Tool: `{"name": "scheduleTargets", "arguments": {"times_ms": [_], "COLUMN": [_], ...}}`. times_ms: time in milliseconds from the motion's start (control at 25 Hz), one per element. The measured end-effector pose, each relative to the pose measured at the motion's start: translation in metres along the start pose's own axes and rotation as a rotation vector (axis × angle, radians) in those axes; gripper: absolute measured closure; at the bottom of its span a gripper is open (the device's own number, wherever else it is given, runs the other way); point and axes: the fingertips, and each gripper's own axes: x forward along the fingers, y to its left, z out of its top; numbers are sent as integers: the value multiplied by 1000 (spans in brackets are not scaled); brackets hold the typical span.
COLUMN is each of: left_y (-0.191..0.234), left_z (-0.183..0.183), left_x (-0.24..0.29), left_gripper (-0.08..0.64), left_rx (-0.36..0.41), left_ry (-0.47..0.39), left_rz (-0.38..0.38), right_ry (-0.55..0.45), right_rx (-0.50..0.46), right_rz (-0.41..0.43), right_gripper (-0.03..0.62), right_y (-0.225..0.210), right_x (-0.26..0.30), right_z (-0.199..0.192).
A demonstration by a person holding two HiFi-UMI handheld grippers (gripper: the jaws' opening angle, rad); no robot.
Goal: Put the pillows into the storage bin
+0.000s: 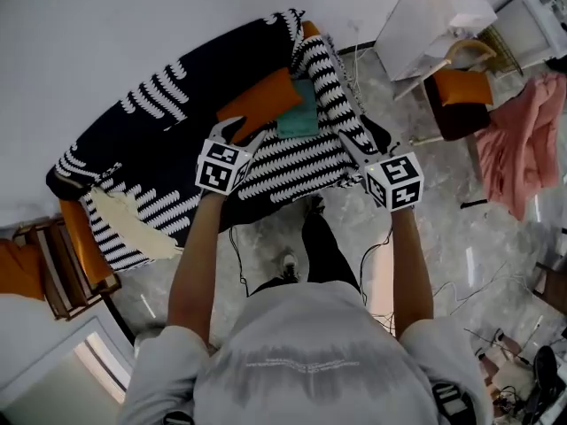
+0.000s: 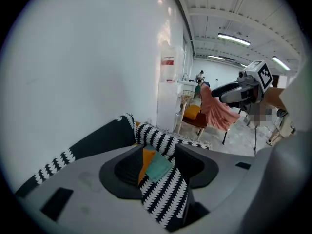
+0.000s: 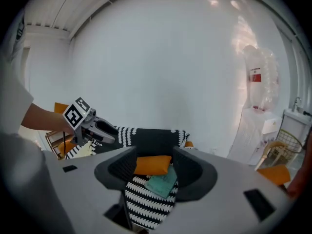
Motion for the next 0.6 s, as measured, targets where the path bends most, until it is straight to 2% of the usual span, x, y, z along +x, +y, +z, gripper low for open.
{"name": "scheduleTargets", "arguments": {"times_ms": [120, 280, 520, 600], "left_y": [15, 35, 58, 61], "left_z": [-3, -30, -70, -81], "left_x": [64, 142, 238, 263], "left_gripper": [343, 319, 287, 270], "left_rx": [9, 10, -44, -90], "left_ry": [74, 192, 288, 307], "left_rz": [-39, -68, -100, -112], "right_ry": [38, 94, 173, 198], "right_rx": [34, 98, 172, 182], "right_rz": [20, 32, 53, 65], "right_gripper": [360, 359, 350, 345], "right_y": [-33, -74, -115, -122], "right_x": [41, 89, 144, 157], "right_z": [-14, -42, -84, -96]}}
